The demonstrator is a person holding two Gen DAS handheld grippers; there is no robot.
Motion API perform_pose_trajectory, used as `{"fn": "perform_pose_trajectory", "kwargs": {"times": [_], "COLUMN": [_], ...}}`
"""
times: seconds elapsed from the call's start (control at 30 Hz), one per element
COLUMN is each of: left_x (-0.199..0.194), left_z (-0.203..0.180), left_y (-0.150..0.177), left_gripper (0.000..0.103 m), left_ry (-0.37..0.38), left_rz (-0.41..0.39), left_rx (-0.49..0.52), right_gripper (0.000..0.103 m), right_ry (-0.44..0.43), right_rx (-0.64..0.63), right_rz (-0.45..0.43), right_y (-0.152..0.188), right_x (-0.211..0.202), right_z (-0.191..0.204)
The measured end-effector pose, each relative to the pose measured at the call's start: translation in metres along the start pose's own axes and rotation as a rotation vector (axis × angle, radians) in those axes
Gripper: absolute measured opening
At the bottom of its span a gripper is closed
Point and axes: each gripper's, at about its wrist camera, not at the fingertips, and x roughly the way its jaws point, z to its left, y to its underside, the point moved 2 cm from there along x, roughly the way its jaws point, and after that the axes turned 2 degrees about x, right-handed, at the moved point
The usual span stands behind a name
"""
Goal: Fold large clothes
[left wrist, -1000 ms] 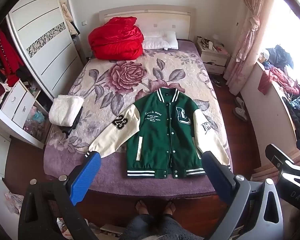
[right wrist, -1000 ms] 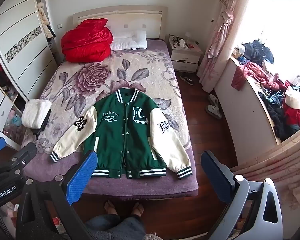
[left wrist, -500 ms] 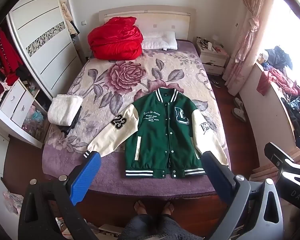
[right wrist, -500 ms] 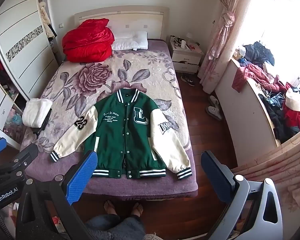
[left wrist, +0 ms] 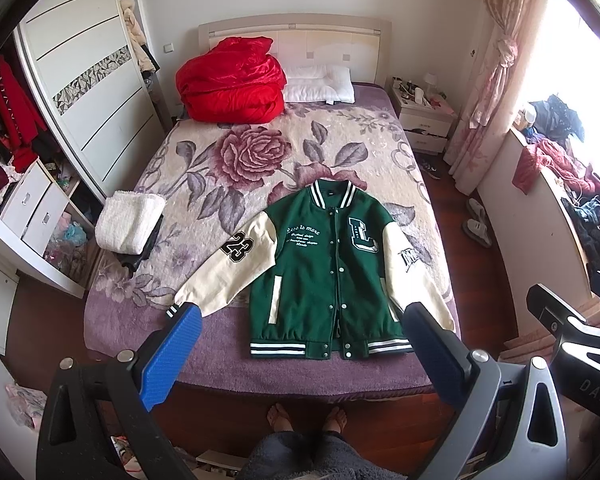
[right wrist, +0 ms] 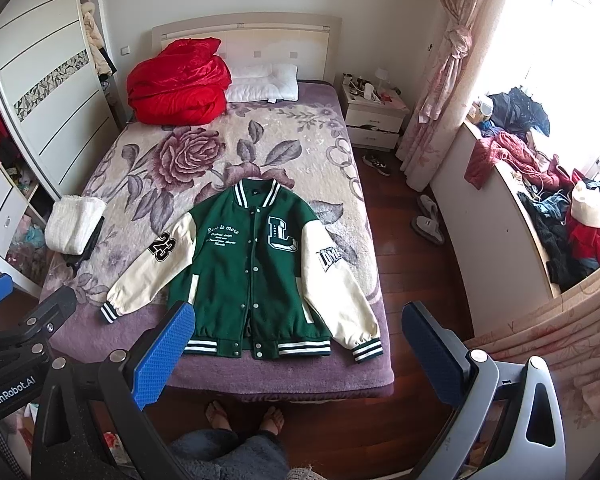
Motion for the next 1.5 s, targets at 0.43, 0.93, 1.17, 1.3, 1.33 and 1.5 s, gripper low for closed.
{"fn": "perform_pose_trajectory", "kwargs": {"times": [0.43,0.93,1.17,1.3,1.33,1.5], "left_x": [0.003,-0.003,-0.005,-0.005,-0.005,-0.007], "left_z": [-0.012,-0.019,-0.02,-0.019,-0.019,-0.019], "left_y": [0.0,-0.01,-0.014,-0.013,-0.013,-0.014], "left_gripper": [0.103,0.103,0.103,0.103,0.103,0.103], "left_ry": [-0.001,0.003,0.006,0.007,0.005,0.006], "left_rz": [-0.004,-0.007,-0.01,-0.011,-0.013,-0.015], "left_rx": [-0.003,-0.008,-0.011,-0.01,-0.011,-0.01], "right_gripper": [0.103,0.103,0.103,0.103,0.103,0.103], "right_ry": [-0.002,-0.004,-0.006,-0.005,-0.005,-0.005], "right_rx": [-0.003,-0.003,-0.002,-0.003,-0.003,-0.003], "right_rz": [-0.002,-0.003,-0.003,-0.004,-0.006,-0.007], "right_y": [-0.002,-0.003,-0.007,-0.01,-0.009,-0.009], "right_x": [0.003,0.002,-0.004,-0.007,-0.007,-0.006], "right_z": [-0.005,-0.005,-0.006,-0.007,-0.007,-0.007]}}
